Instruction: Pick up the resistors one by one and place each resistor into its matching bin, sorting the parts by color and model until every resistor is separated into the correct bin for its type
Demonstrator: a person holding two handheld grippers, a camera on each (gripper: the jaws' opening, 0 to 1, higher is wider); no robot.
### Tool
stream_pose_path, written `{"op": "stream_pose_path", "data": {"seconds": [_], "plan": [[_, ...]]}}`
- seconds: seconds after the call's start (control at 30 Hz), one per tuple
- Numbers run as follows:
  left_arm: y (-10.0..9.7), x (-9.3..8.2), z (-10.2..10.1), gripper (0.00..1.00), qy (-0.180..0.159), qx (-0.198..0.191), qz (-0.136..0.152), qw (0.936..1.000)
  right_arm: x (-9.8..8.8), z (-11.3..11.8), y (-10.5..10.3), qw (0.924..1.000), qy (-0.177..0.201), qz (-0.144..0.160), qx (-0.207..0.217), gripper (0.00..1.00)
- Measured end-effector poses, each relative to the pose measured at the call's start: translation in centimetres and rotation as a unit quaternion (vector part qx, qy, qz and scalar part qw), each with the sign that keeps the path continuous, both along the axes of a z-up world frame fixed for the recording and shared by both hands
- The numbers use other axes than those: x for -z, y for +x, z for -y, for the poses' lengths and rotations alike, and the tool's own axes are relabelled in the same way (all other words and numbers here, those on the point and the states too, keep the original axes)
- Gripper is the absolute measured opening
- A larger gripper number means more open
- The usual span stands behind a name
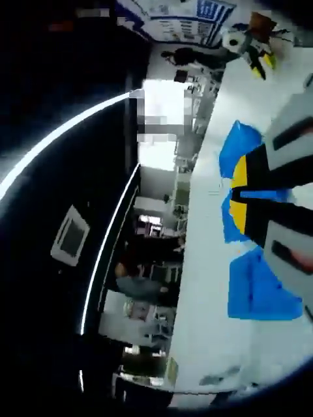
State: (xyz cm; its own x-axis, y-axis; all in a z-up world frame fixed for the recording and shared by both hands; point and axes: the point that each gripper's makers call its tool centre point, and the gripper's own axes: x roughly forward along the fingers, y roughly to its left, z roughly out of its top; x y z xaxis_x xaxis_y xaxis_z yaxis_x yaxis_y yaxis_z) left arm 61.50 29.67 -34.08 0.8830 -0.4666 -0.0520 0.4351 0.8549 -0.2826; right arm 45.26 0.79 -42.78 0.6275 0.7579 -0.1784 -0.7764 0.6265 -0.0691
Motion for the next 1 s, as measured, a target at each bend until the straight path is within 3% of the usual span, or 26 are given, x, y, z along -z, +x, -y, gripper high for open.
{"op": "stream_pose_path", "data": {"seconds": [0.07,0.13,0.2,0.43,0.53,0.67,1.0], "plan": [[1.7,1.0,-3.5,0.07,-0.01,-0.09,-0.025,0.9955,0.0,-0.1,-0.1,1.0,-0.002,0.001,-0.001,0.28],[2.6,1.2,-5.1,0.07,0.009,-0.124,-0.014,0.9921,-0.1,-0.2,-0.1,1.0,-0.002,0.001,-0.002,0.28],[3.0,2.4,-5.9,0.07,0.031,-0.139,-0.033,0.9893,0.0,-0.1,-0.1,1.0,-0.003,0.0,0.001,0.28],[3.4,4.4,-5.7,0.08,0.054,-0.137,-0.055,0.9876,0.2,0.4,-0.1,0.9999,-0.002,-0.005,0.011,0.28],[3.3,5.3,-6.1,0.17,0.05,-0.149,-0.083,0.9842,0.2,0.4,-0.1,0.9999,-0.003,-0.006,0.011,0.28],[3.0,5.0,-6.3,0.23,0.048,-0.15,-0.075,0.9847,0.2,0.4,-0.1,0.9999,-0.001,-0.006,0.011,0.28],[2.4,3.7,-4.8,0.2,0.056,-0.126,-0.061,0.9886,0.1,0.4,-0.1,0.9999,-0.002,-0.007,0.009,0.28]]}}
